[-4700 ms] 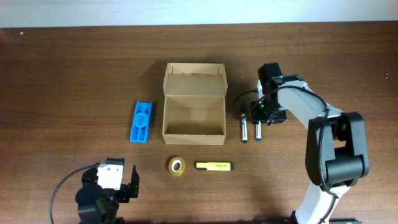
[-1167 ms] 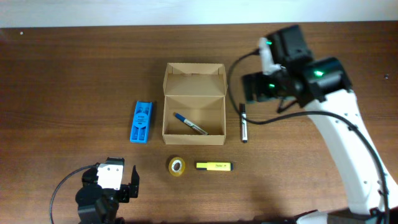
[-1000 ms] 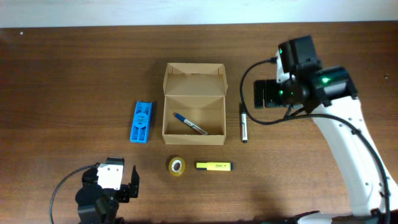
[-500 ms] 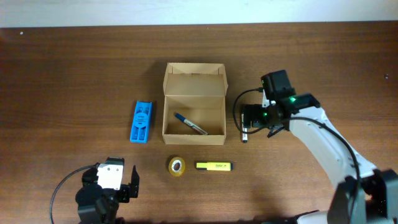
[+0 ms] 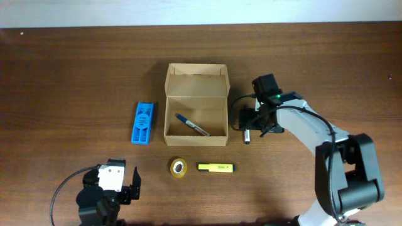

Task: Pack container
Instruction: 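Open the right gripper, return right, and grasp the black marker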

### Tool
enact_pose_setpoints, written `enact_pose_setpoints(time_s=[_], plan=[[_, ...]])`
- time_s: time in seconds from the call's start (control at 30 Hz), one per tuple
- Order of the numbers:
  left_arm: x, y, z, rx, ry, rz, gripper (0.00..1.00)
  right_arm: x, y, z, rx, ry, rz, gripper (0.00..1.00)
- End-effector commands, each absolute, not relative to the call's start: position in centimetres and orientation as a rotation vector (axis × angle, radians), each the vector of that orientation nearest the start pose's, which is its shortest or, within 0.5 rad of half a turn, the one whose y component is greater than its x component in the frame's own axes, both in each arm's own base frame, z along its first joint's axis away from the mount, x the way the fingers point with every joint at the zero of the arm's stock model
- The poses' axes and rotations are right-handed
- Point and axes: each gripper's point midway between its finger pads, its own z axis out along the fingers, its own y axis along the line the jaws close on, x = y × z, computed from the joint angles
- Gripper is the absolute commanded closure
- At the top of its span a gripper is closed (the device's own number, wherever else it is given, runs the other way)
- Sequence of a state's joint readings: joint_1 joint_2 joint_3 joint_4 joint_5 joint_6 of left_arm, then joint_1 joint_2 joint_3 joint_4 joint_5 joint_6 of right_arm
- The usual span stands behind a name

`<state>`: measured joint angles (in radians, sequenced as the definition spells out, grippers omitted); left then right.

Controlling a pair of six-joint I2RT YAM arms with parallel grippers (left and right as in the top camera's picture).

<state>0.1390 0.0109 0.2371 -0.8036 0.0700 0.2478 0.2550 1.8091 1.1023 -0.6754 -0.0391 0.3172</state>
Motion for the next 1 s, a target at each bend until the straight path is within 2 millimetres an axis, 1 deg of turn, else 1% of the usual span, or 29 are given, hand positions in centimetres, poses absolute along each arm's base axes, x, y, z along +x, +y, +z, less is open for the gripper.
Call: enact_pose_setpoints(time_s=[0.0,0.1,0.17,0.23,0.4,0.53,0.67,0.7,0.87,0.97], plan=[[18.7,1.6,9.4,0.167,2.146,0.172,0.01,33.7,10.0,0.6,0.079,2.983,0.117,0.13],[18.7,1.6,9.4,0.167,2.146,0.172,0.0,33.6,10.0,0.0,0.078,2.993,0.098,0.18],[18.7,1.6,9.4,0.167,2.146,0.172,0.0,33.6,10.0,-0.2,0.083,2.996,0.085,0.23],[18.7,1.6,9.4,0.167,2.146,0.172,0.0,33.6,10.0,-0.4,0.09,2.996,0.07,0.35],[18.7,1.6,9.4,0.167,2.146,0.172,0.0,33.4,10.2,-0.9,0.073,3.006,0.053,0.41],[18.7,1.6,9.4,0.167,2.146,0.172,0.0,33.1,10.6,-1.5,0.054,3.022,0.043,0.56],[18.7,1.6,9.4,0.167,2.146,0.172,0.0,32.8,11.1,-1.8,0.026,3.03,0.041,0.75],[18.7,1.6,9.4,0.167,2.146,0.172,0.0,32.8,11.2,-1.8,0.024,3.029,0.041,0.79],[18.7,1.6,9.4,0.167,2.146,0.172,0.0,32.9,11.2,-1.7,0.025,3.025,0.044,0.9],[18.7,1.6,9.4,0.167,2.146,0.172,0.01,33.0,11.2,-1.4,0.025,3.028,0.042,0.93]])
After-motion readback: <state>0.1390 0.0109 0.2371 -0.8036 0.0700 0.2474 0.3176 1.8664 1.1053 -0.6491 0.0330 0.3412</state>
